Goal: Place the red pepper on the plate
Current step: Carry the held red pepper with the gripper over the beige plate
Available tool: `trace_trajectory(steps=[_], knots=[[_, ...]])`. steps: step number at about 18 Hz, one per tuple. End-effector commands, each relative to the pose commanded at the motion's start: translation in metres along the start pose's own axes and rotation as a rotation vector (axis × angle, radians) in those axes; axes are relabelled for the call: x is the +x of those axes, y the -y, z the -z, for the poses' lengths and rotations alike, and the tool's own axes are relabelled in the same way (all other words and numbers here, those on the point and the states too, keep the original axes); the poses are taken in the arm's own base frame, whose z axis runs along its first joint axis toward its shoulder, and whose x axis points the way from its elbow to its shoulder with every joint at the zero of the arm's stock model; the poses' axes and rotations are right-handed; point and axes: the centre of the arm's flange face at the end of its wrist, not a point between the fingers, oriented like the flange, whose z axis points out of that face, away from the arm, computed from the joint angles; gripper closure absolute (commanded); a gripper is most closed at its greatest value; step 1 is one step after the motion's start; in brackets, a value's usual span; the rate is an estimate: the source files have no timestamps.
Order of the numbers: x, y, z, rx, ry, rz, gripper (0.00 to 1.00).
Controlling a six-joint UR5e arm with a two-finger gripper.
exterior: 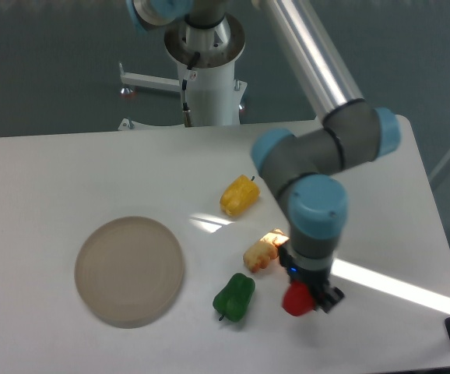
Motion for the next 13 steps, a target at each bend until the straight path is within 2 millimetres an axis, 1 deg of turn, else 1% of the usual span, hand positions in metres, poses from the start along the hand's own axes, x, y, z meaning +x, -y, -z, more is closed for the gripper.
trace_trajectory(steps=[3, 4, 5, 7, 8, 9, 11, 13], knots=[[0.061, 0.040, 0.011, 0.003, -0.027, 0.078, 0.45], [0.075, 0.049, 0.013, 0.002, -0.031, 0.098, 0.45], [0.086, 0.057, 0.016, 0.004, -0.034, 0.112, 0.45], [0.111, 0.072, 0.015, 0.000, -0.049, 0.130, 0.45], [0.126, 0.083, 0.013, -0.003, -0.056, 0.145, 0.45], [0.135, 0.089, 0.013, -0.004, -0.061, 0.157, 0.45], [0.156, 0.102, 0.006, -0.011, -0.075, 0.174, 0.45], [0.169, 0.111, 0.004, -0.014, -0.080, 0.187, 0.45]])
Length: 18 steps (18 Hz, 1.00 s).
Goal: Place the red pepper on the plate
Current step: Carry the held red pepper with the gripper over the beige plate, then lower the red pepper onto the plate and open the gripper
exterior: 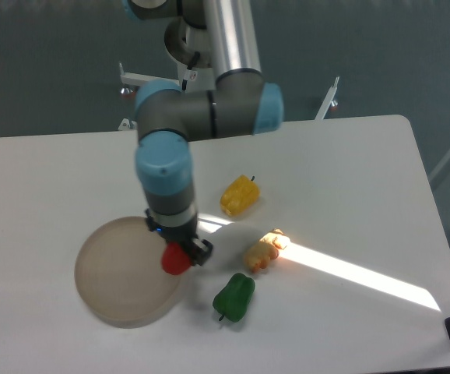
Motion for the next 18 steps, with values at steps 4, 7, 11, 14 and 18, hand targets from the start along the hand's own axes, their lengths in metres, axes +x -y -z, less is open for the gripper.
trace_trajectory(steps=[4, 7, 11, 14, 18], knots=[[0.017, 0.008, -0.016, -0.015, -0.017, 0.023, 0.45], [0.027, 0.017, -0.029, -0.027, -0.027, 0.036, 0.45], [0.030, 0.023, -0.041, -0.026, -0.023, 0.068, 0.45], [0.032, 0.031, -0.055, -0.023, -0.021, 0.098, 0.45], [0.031, 0.040, -0.069, -0.008, -0.022, 0.124, 0.45]])
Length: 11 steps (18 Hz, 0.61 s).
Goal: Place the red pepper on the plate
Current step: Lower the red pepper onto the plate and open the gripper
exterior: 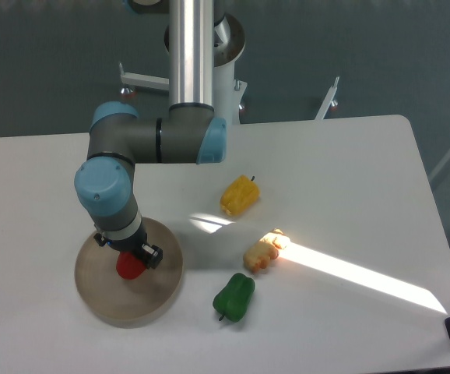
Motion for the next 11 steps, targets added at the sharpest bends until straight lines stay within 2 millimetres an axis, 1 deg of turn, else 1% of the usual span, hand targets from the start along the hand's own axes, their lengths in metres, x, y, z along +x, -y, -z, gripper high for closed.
trace_trajectory(steps=[6, 11], knots=[[0.0026, 0.0016, -0.0044, -0.001, -0.010, 0.002, 0.45], [0.0026, 0.0015, -0.0033, 0.000, -0.009, 0.002, 0.44]])
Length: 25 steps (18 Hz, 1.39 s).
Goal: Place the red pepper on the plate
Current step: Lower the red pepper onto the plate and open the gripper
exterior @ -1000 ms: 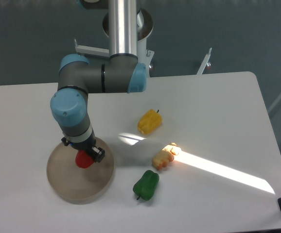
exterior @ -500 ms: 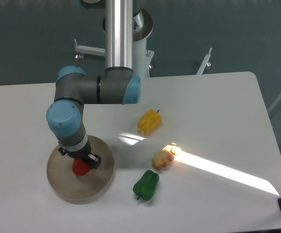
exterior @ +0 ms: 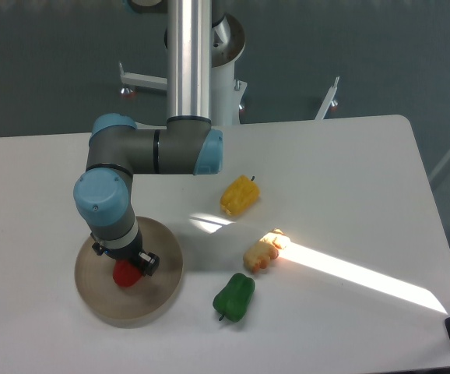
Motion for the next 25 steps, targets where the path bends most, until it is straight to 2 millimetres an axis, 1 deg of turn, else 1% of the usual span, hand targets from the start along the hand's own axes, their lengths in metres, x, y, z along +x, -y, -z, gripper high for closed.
trace_trajectory(steps=[5, 8, 9, 12, 21, 22, 24, 25], knots=[[-0.0001, 0.0001, -0.0011, -0.001, -0.001, 0.000, 0.42], [0.0011, 0.0004, 0.0000, 0.000, 0.000, -0.002, 0.38], [0.0013, 0.0000, -0.0007, -0.001, -0.001, -0.002, 0.35], [0.0013, -0.0001, 0.0004, 0.000, 0.000, -0.003, 0.31], [0.0018, -0.0010, -0.0028, -0.005, -0.003, -0.003, 0.28], [0.0017, -0.0007, -0.0010, -0.003, -0.002, -0.003, 0.27], [0.0020, -0.0012, -0.0006, -0.003, -0.002, -0.003, 0.19], [0.0020, -0.0012, -0.0006, -0.003, -0.002, -0.003, 0.13]])
